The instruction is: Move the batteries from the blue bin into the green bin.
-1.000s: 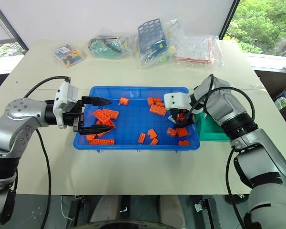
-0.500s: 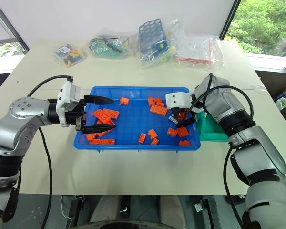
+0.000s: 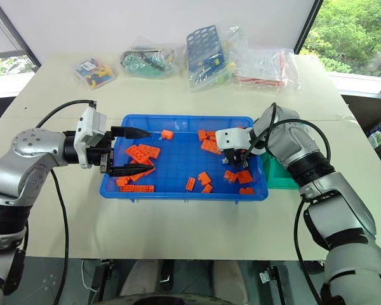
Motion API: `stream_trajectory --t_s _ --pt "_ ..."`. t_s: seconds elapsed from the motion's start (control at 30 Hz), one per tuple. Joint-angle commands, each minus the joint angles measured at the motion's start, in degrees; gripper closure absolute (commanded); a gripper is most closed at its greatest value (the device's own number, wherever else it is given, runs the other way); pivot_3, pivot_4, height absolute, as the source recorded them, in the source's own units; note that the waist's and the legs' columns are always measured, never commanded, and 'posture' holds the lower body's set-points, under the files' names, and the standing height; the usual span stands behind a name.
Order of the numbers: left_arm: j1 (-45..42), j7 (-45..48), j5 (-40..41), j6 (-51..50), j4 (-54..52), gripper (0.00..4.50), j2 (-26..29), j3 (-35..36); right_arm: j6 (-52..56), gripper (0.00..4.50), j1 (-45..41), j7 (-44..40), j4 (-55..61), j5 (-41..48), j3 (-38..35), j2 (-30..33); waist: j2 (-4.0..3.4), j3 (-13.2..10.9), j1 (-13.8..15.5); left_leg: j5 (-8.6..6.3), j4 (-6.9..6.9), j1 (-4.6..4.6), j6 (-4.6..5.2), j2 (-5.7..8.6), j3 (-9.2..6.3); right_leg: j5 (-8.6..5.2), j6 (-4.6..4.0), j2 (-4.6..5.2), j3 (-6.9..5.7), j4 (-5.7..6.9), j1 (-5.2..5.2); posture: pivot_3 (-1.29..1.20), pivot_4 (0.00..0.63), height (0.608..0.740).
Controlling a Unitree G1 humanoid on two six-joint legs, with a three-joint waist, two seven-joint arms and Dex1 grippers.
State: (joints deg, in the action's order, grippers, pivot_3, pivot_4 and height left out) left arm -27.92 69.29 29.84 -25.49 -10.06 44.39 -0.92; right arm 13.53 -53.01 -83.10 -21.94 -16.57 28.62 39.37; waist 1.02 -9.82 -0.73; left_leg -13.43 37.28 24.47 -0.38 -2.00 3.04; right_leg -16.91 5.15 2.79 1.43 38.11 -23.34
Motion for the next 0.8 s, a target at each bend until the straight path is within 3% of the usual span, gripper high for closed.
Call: stream_trajectory --t_s 0.03,0.17,0.33,0.47,0.6,0.8 --pt "-1.48 0.44 -0.06 0.97 -0.79 0.00 0.58 0.95 2.21 4.48 1.23 -0.65 3.02 1.18 -1.41 0.39 0.00 0.00 -0.02 0.00 0.00 0.00 0.00 0.00 0.00 0.00 0.00 -0.01 0.00 0.00 0.00 0.00 0.150 0.739" --pt "-1.38 0.82 -0.22 1.00 -0.69 0.00 0.57 0.90 6.88 4.48 1.99 -0.35 7.68 3.24 -3.92 0.45 0.00 0.00 -0.05 0.00 0.00 0.00 0.00 0.00 0.00 0.00 0.00 0.00 0.00 0.00 0.00 0.00 0.150 0.739" --pt "-1.03 1.18 -0.41 1.02 -0.49 0.00 0.71 1.04 25.48 4.48 0.11 1.49 17.58 11.22 -12.96 0.20 -0.01 -0.01 -0.03 0.00 -0.01 0.02 0.00 -0.02 0.00 0.00 0.00 0.00 0.00 0.02 -0.04 0.00 0.150 0.739" --pt "-0.17 1.45 -0.31 1.00 -0.26 0.00 1.16 1.72 34.81 4.48 -0.01 6.48 22.00 14.64 -21.42 4.21 -0.01 -0.01 0.21 0.00 -0.02 0.02 0.00 -0.03 -0.01 0.00 0.00 0.01 0.00 0.02 -0.03 0.00 0.150 0.739" --pt "1.47 1.45 -1.10 1.92 0.28 0.00 1.49 1.72 38.83 4.48 5.58 15.86 20.35 14.80 -31.35 10.20 0.03 0.02 0.82 0.00 -0.03 0.03 0.00 0.03 -0.01 -0.01 -0.02 0.18 -0.03 -0.06 0.02 0.00 0.150 0.739" --pt "1.40 2.43 -0.77 1.88 2.41 0.00 2.73 2.75 39.66 4.48 18.52 21.47 25.55 16.84 -37.08 14.72 0.01 0.01 0.63 -0.01 -0.06 0.01 0.01 0.06 0.07 0.00 -0.01 0.14 0.00 -0.06 -0.01 0.00 0.150 0.739"
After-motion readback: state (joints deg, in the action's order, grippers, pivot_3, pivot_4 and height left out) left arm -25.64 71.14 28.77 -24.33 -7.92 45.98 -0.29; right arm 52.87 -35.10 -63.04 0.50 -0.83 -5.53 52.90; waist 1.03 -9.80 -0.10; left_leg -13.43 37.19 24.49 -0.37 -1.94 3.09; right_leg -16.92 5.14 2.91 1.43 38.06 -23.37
